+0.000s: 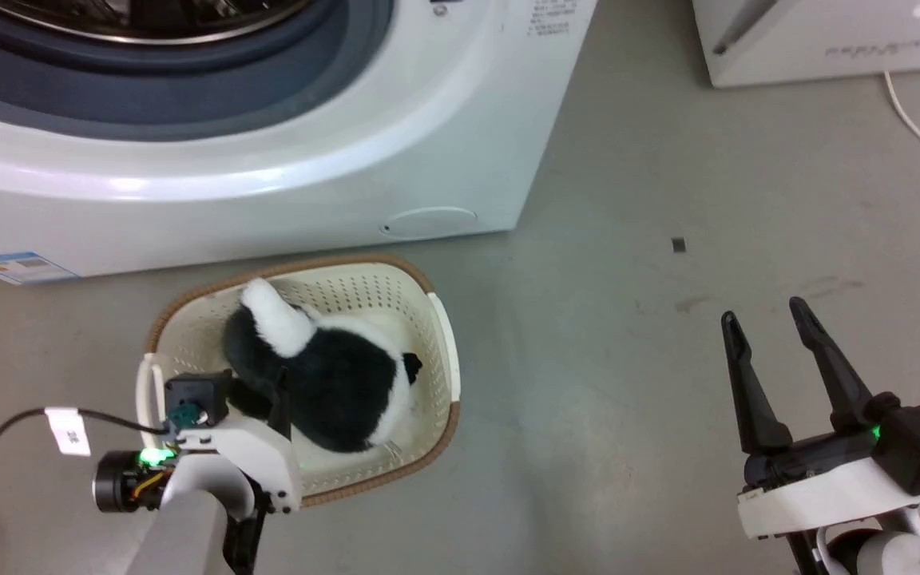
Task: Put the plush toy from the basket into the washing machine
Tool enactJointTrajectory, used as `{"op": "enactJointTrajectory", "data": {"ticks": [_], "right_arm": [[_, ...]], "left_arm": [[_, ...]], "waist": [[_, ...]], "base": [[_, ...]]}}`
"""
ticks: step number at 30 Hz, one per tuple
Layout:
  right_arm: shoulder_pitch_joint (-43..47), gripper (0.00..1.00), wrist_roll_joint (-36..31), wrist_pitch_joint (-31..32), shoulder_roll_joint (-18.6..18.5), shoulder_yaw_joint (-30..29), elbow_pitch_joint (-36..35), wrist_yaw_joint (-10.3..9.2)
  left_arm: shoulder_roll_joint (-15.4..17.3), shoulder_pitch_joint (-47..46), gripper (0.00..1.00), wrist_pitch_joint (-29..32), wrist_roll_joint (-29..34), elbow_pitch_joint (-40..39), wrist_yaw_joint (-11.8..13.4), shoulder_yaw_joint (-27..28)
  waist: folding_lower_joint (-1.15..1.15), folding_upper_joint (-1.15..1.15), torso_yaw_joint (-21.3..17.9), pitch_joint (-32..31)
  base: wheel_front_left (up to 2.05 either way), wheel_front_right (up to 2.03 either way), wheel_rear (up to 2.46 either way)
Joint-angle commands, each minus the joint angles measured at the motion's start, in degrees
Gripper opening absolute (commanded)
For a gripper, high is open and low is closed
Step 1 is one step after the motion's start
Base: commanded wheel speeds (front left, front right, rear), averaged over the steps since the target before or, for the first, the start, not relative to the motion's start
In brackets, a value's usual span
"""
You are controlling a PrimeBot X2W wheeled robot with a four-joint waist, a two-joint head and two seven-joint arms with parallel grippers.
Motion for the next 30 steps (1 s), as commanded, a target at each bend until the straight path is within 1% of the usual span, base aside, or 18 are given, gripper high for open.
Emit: {"op": "enactJointTrajectory", "data": {"ticks": [1, 8, 17, 25, 30], "right_arm": [[-1.29, 1.0, 0.7, -0.47, 0.0, 0.0, -0.48, -0.03], [-2.39, 1.0, 2.22, -1.31, 0.0, 0.58, -1.21, -0.04], [-4.04, 1.0, 4.79, -2.38, 0.0, 1.4, -1.9, -0.04], [-5.38, 1.0, 7.06, -3.34, 0.0, 2.65, -2.28, -0.04], [-6.11, 1.0, 8.23, -3.93, 0.0, 3.2, -2.39, -0.05]], "left_arm": [[0.46, -1.85, 1.0, -0.53, -0.49, 1.37, 0.02, -0.12], [2.6, -7.42, 1.0, -0.14, -1.2, 7.69, -0.37, -1.08], [5.63, -14.75, 1.0, 2.57, -2.3, 14.47, 0.05, -2.2], [8.78, -21.06, 1.0, 3.47, -4.63, 19.61, 0.66, -1.84], [10.75, -24.18, 1.0, 3.9, -4.84, 22.73, 0.8, -2.96]], "waist": [[-0.01, 0.0, -0.95, 1.52], [-0.01, 0.0, -2.82, 6.06], [-0.01, 0.0, -5.69, 12.5], [-0.01, 0.0, -8.5, 17.98], [-0.01, 0.0, -9.96, 20.77]], "base": [[0.0, 0.0, 0.0], [0.0, 0.0, 0.0], [0.0, 0.0, 0.0], [0.0, 0.0, 0.0], [0.0, 0.0, 0.0]]}}
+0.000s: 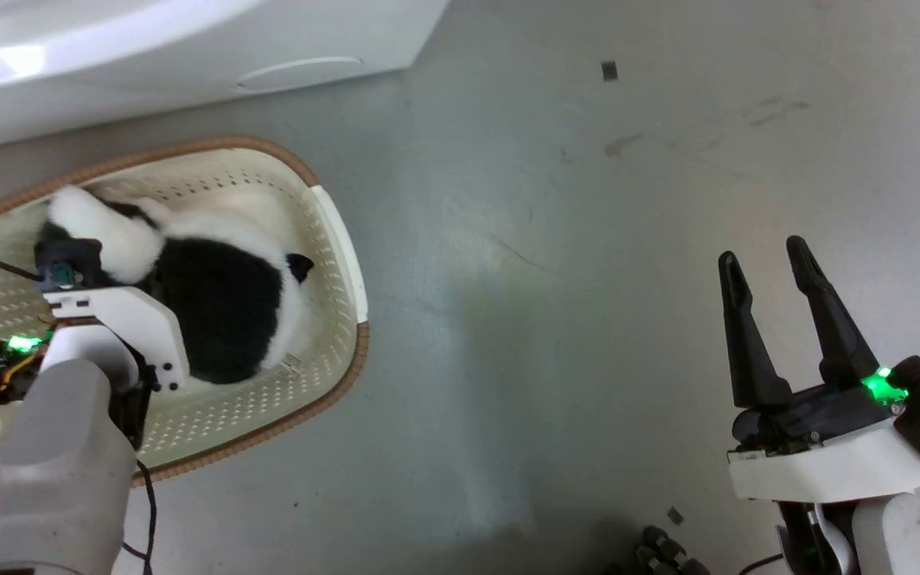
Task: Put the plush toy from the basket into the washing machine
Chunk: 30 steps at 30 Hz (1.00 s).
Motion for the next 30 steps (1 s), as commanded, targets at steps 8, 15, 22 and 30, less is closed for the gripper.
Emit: {"op": "enactJointTrajectory", "data": {"ticks": [8, 15, 22, 30], "right_arm": [[-2.49, 1.0, 1.5, -1.49, 0.0, -0.29, -0.44, -0.05], [-3.75, 1.0, 2.71, -2.32, 0.0, 0.15, -0.52, -0.05], [-4.02, 1.0, 2.5, -2.56, 0.0, 0.77, -0.21, -0.05], [-4.12, 1.0, 1.25, -2.56, 0.0, 0.6, 0.1, -0.05]], "left_arm": [[2.7, -6.51, 1.0, -1.65, -0.43, 5.7, 0.45, -2.42], [3.25, -10.24, 1.0, -2.22, -1.56, 9.99, 0.45, -3.68], [2.77, -10.66, 0.0, -5.2, -1.33, 11.13, -2.04, -5.57], [1.13, -9.33, 0.0, -8.12, -2.21, 11.27, -2.77, -5.91]], "waist": [[-0.01, 0.0, -2.44, 5.13], [-0.01, 0.0, -3.23, 8.29], [-0.01, 0.0, -2.99, 8.69], [-0.01, 0.0, -1.65, 6.07]], "base": [[0.0, 0.0, 0.0], [0.0, 0.0, 0.0], [0.0, 0.0, 0.0], [0.0, 0.0, 0.0]]}}
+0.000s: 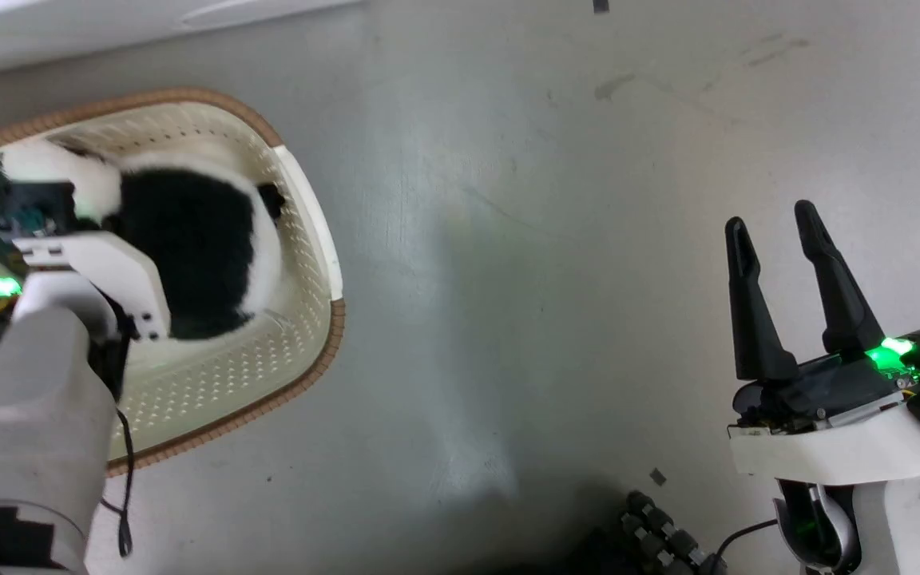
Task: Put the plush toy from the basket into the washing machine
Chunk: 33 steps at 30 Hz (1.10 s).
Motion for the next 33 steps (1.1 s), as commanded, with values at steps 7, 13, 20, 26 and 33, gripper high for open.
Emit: {"op": "enactJointTrajectory", "data": {"ticks": [7, 13, 20, 26, 33], "right_arm": [[-0.39, 1.0, -1.22, -0.26, 0.0, -0.57, 0.68, -0.05], [1.39, 1.0, -2.68, -0.26, 0.0, -1.29, 1.43, -0.05], [3.84, 1.0, -4.73, -0.26, 0.0, -2.14, 2.24, -0.05], [5.94, 1.0, -5.99, -0.26, 0.0, -2.83, 2.61, -0.05], [8.31, 1.0, -7.09, -0.26, 0.0, -2.95, 3.08, -0.05]], "left_arm": [[-2.03, 5.13, 0.0, -2.32, -1.29, 0.42, -0.77, 0.05], [-3.8, 10.73, 0.0, -3.17, -1.72, -3.69, -1.44, 0.2], [-5.48, 20.81, 0.0, -3.21, -1.02, -15.52, -0.96, 1.75], [-6.9, 28.98, 0.0, -3.22, 0.76, -26.17, -0.43, 3.84], [-9.24, 36.51, 0.0, -3.22, 3.78, -38.32, -0.51, 6.2]], "waist": [[0.0, 0.0, 1.44, -6.56], [0.0, 0.0, 3.34, -13.37], [0.0, 0.0, 6.52, -21.16], [0.0, 0.0, 8.95, -26.08], [0.0, 0.0, 11.14, -30.33]], "base": [[0.0, 0.0, 0.0], [0.0, 0.0, 0.0], [0.0, 0.0, 0.0], [0.0, 0.0, 0.0], [0.0, 0.0, 0.0]]}}
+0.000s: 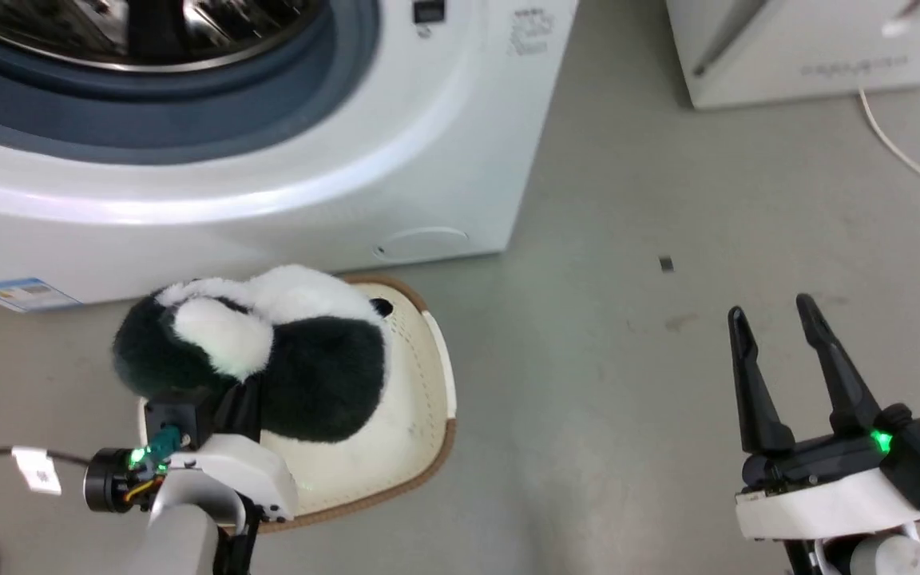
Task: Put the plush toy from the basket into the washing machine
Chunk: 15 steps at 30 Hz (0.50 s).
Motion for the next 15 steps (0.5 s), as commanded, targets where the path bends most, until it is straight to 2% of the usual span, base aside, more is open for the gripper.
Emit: {"op": "enactJointTrajectory", "data": {"ticks": [1, 8, 15], "right_arm": [[0.8, 1.0, -0.19, -0.25, 0.0, -0.05, 0.16, -0.05], [2.8, 1.0, -0.74, -0.25, 0.0, -0.31, 0.28, -0.05], [3.26, 1.0, -0.64, -0.25, 0.0, 0.02, -0.54, -0.05]], "left_arm": [[-0.34, 0.93, 0.0, -0.32, 0.44, -1.48, -0.08, 0.39], [-3.08, 6.09, 0.0, -0.32, 2.18, -12.93, -1.22, 3.47], [-4.67, 7.48, 0.0, -0.32, 2.87, -25.82, -2.63, 7.87]], "waist": [[0.01, 0.0, 1.28, -1.86], [0.01, 0.0, 2.29, -5.64], [0.01, 0.0, 1.52, -6.03]], "base": [[0.0, 0.0, 0.0], [0.0, 0.0, 0.0], [0.0, 0.0, 0.0]]}}
